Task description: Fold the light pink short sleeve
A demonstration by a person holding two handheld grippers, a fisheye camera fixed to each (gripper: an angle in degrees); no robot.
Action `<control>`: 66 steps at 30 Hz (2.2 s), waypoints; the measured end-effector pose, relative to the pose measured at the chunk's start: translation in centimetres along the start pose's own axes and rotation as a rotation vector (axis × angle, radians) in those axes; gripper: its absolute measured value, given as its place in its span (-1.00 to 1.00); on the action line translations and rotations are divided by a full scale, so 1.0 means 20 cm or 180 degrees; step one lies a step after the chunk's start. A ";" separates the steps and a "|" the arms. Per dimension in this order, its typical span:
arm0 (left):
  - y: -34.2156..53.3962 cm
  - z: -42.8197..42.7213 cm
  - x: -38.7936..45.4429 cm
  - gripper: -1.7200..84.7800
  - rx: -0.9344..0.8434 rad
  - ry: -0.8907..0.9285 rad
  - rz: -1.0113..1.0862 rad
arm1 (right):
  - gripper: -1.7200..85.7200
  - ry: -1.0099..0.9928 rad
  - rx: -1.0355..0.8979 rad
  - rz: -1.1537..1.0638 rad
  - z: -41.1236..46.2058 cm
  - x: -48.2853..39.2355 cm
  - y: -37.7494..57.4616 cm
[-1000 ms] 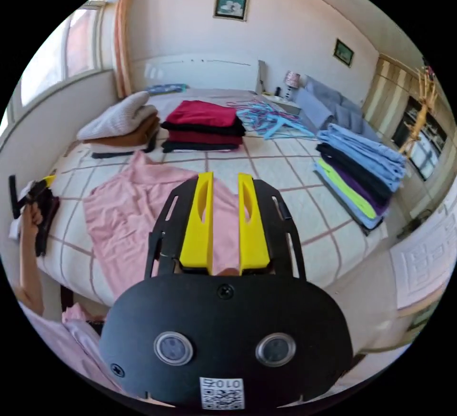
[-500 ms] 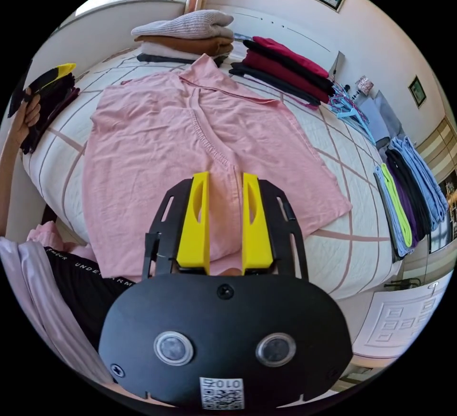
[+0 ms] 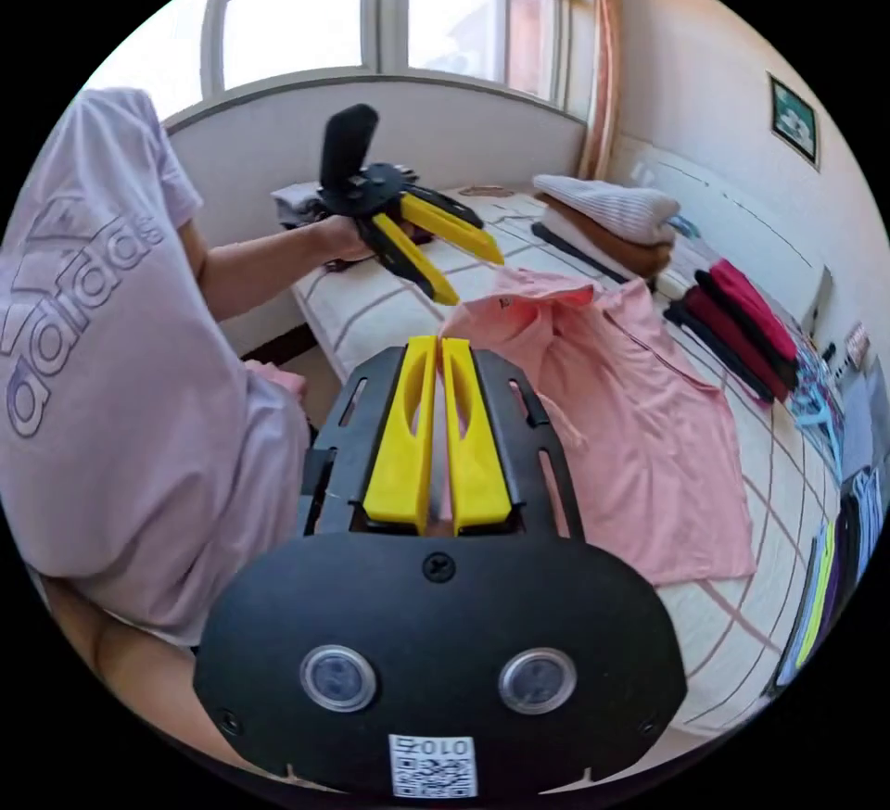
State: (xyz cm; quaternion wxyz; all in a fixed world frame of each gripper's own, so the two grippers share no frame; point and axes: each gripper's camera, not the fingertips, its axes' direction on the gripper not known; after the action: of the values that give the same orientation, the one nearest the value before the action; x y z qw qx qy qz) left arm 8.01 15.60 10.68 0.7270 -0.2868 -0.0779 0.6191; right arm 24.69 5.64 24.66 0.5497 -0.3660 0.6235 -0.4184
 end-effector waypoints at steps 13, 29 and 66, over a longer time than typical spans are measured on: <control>-0.19 0.06 0.45 -0.77 -0.0174 0.0443 0.1078 | -0.93 0.0086 -0.0243 -0.0063 -0.02 -0.11 0.13; -0.28 -0.03 0.54 -0.83 -0.0043 0.0167 0.1192 | -0.85 0.0282 -0.0004 -0.0257 -0.13 -0.30 0.16; 0.29 0.30 -1.13 -0.93 -0.0662 0.0605 -0.1409 | -0.92 0.1311 -0.1053 0.0372 0.01 -0.40 0.17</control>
State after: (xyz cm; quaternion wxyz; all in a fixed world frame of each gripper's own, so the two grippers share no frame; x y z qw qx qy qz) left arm -4.75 -3.49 18.02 0.8154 -0.3928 -0.1333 0.4038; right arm 25.93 14.13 24.56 0.3671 -0.3214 0.8022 -0.3441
